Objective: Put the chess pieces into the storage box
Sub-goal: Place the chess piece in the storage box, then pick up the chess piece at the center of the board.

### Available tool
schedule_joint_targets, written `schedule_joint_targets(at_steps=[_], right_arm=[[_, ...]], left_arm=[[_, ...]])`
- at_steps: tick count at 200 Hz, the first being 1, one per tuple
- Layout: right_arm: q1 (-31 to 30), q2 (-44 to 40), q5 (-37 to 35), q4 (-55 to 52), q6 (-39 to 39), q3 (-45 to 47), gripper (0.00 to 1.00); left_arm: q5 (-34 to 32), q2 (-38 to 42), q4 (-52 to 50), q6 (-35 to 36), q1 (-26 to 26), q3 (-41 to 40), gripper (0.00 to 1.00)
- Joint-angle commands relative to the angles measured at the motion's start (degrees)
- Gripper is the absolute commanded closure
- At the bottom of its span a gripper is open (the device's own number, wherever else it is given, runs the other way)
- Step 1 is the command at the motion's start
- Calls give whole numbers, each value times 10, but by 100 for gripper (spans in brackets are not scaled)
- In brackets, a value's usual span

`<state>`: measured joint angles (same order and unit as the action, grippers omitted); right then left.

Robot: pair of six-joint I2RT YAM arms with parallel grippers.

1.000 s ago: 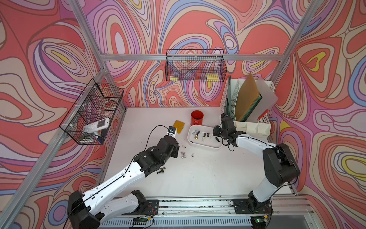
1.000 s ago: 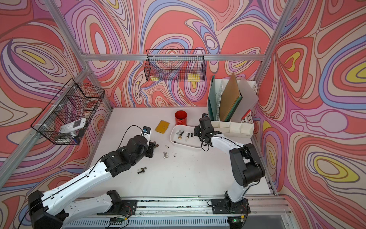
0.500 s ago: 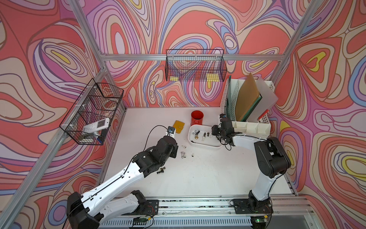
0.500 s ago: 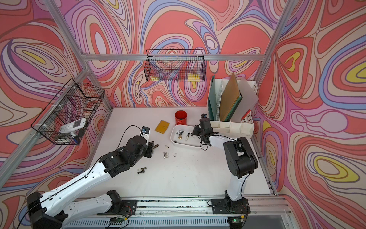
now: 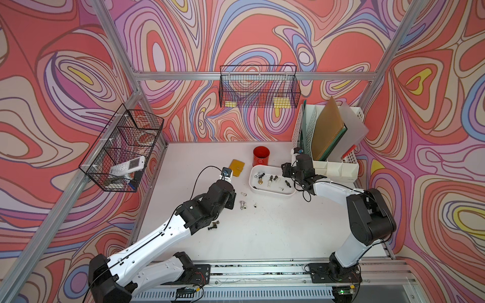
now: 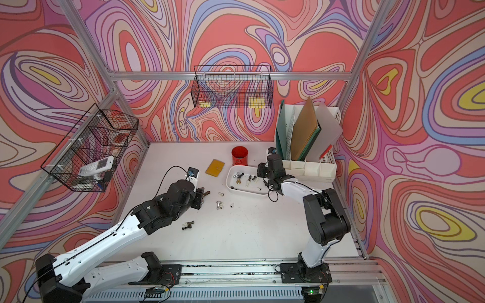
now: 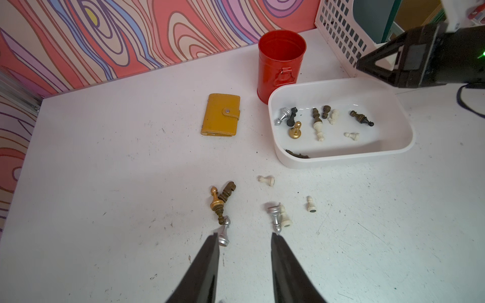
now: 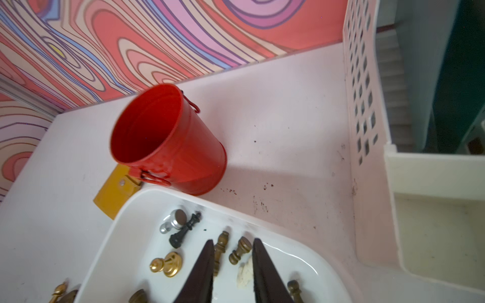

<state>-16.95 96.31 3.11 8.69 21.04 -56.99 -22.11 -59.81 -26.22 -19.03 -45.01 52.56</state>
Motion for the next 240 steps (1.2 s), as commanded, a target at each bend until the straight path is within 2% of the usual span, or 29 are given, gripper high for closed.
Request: schedule_joint_targets(at_steps=[1, 44, 89, 140, 180, 240], right_arm=[[2, -51, 30, -19, 9, 0, 72], [-11, -156, 46, -56, 25, 31, 72], [-17, -226, 49, -92, 22, 57, 72], [-17, -236, 48, -107, 17, 53, 72], [-17, -242, 56, -107, 21, 53, 72], [-17, -238, 49, -117, 15, 51, 71]], left_arm=[[32, -24, -12, -30, 2, 3, 61], [104, -125, -28, -77, 2, 22, 61], [110, -233, -30, -86, 2, 54, 62], [116, -329, -20, -60, 5, 90, 63], [104, -358, -8, -55, 11, 92, 65], [122, -400, 5, -54, 25, 103, 67]])
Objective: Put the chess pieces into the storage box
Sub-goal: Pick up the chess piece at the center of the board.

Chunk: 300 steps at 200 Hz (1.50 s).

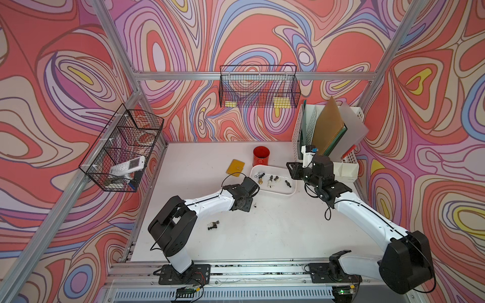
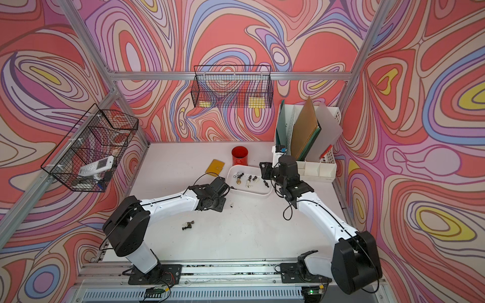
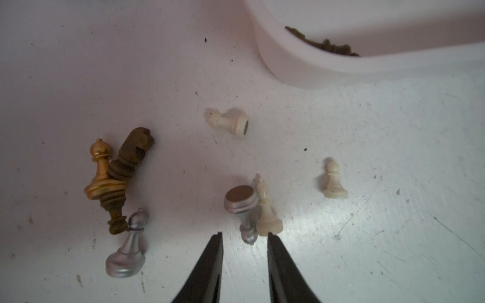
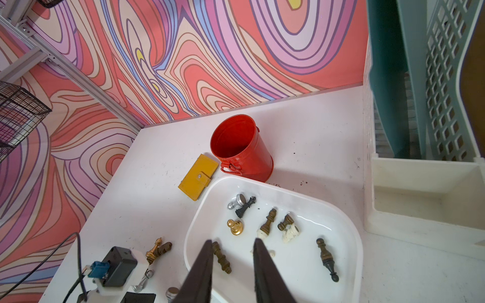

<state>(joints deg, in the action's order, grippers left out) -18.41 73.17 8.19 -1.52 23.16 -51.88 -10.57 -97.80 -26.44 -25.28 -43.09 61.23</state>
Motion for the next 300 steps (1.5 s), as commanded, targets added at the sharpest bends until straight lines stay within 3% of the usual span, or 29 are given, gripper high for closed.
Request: schedule_joint_targets(at_steps=[1, 202, 300], right_arm=[[-3, -7, -1, -15, -7, 0, 71], [-3, 2, 1, -13, -8, 3, 71], [-2, 0, 2, -15, -8, 2, 71]], left_arm=[[6, -21, 6, 8, 6, 17, 67], [20, -78, -5, 8, 15, 4, 75], [22, -82, -1, 2, 16, -15, 68]])
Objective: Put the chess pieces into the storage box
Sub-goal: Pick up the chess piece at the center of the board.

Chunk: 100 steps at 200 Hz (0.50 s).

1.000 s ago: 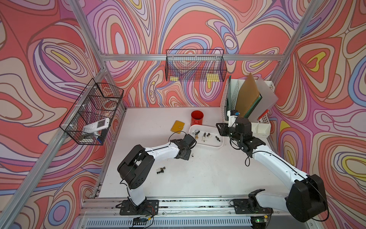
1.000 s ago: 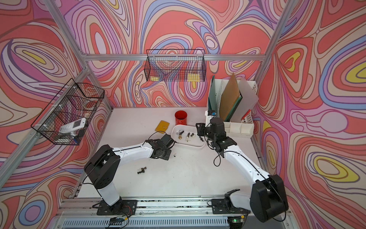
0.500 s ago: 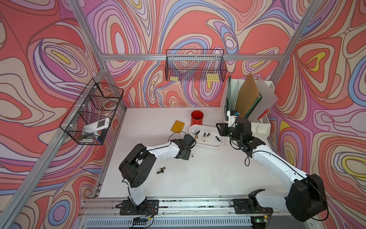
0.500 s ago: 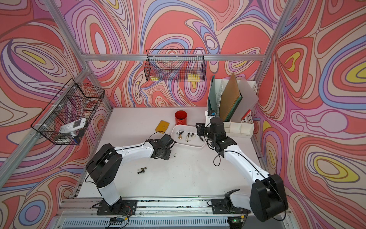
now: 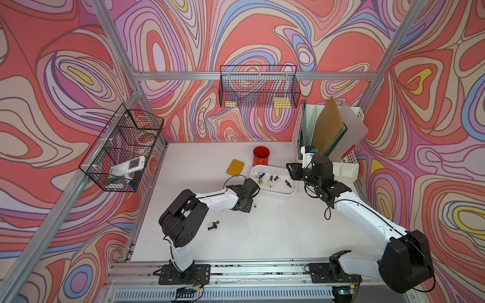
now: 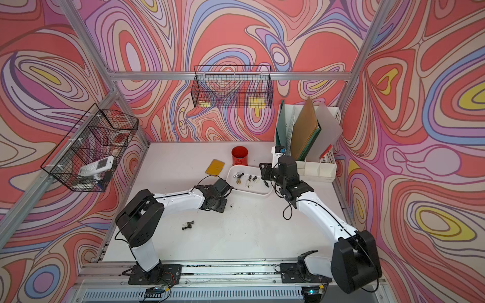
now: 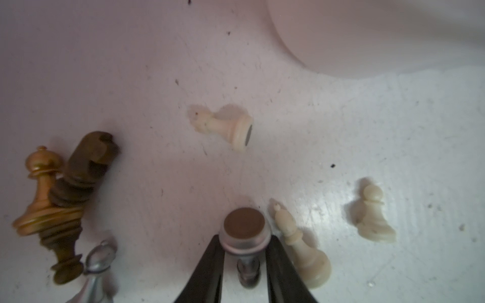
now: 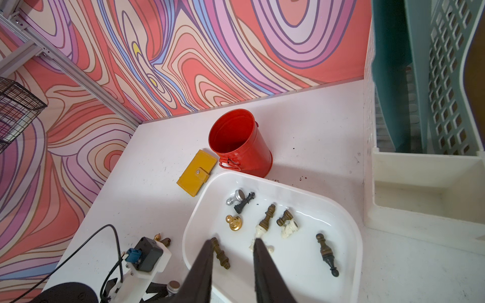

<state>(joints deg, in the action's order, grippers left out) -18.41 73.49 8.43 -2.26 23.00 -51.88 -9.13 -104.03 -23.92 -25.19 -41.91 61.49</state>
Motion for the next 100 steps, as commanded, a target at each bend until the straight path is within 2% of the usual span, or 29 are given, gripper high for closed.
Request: schedule_joint_targets(at_steps=[1, 33, 54, 100], right_arm=[[-3, -3, 0, -7, -7, 1, 71], [-2, -5, 0, -10, -6, 0, 71], [-3, -12, 0, -13, -6, -2, 71], [-2, -44, 1, -16, -8, -3, 71]], left_arm=[[7, -20, -26, 1, 4, -17, 68], [-2, 0, -34, 4, 4, -17, 84], [-10, 30, -50, 7, 4, -11, 91], [-15, 116, -84, 24, 5, 50, 92]])
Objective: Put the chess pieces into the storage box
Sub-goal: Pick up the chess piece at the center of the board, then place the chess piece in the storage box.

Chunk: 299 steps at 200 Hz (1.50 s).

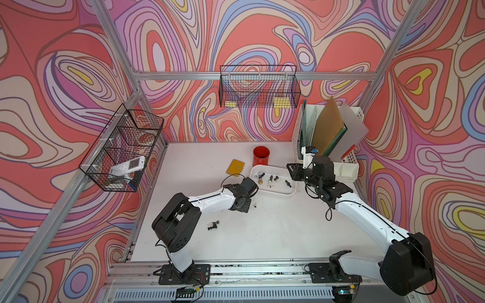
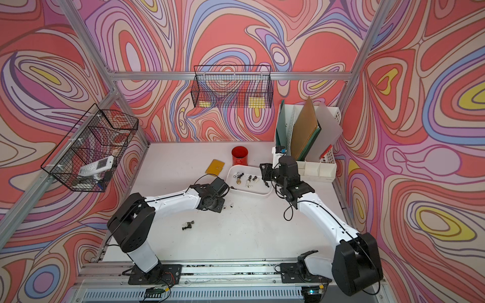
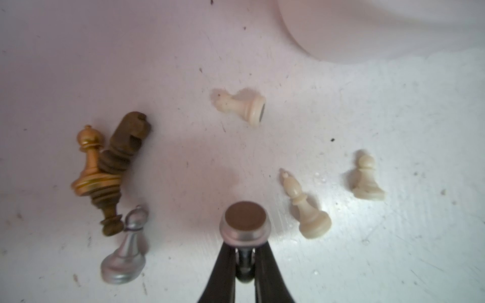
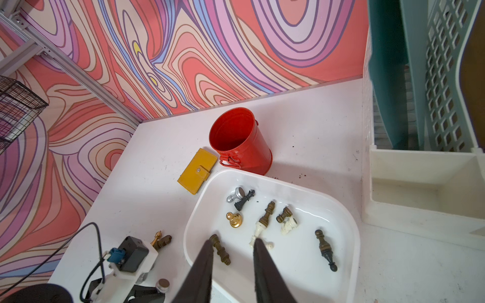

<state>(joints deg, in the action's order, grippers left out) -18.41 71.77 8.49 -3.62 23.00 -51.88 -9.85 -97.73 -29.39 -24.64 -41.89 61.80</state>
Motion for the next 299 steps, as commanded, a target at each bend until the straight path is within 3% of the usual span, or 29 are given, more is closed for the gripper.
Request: schedule_joint_targets(at_steps=[1, 35, 100, 156, 194, 248, 272, 299], right_arm=[[-3, -27, 1, -2, -8, -3, 71], [-2, -47, -12, -7, -12, 0, 71], [-2, -78, -18, -27, -10, 17, 71], [-2, -111, -40, -48, -17, 29, 71], [-2, -112, -43, -66, -23, 21, 71], [-2, -107, 2, -144, -29, -9, 71], [-3, -110, 47, -165, -29, -4, 71], [-36, -85, 73, -182, -41, 7, 70]], left_arm=[[-7, 54, -30, 20, 5, 49, 92], [44, 8, -51, 49, 3, 175, 90], [97, -234, -137, 81, -6, 485, 91], [100, -353, -178, 90, -6, 622, 88], [92, -355, -174, 87, -6, 639, 72], [79, -295, -191, 101, -6, 635, 67], [63, -225, -173, 104, -7, 574, 67], [39, -114, -133, 107, -6, 446, 67]])
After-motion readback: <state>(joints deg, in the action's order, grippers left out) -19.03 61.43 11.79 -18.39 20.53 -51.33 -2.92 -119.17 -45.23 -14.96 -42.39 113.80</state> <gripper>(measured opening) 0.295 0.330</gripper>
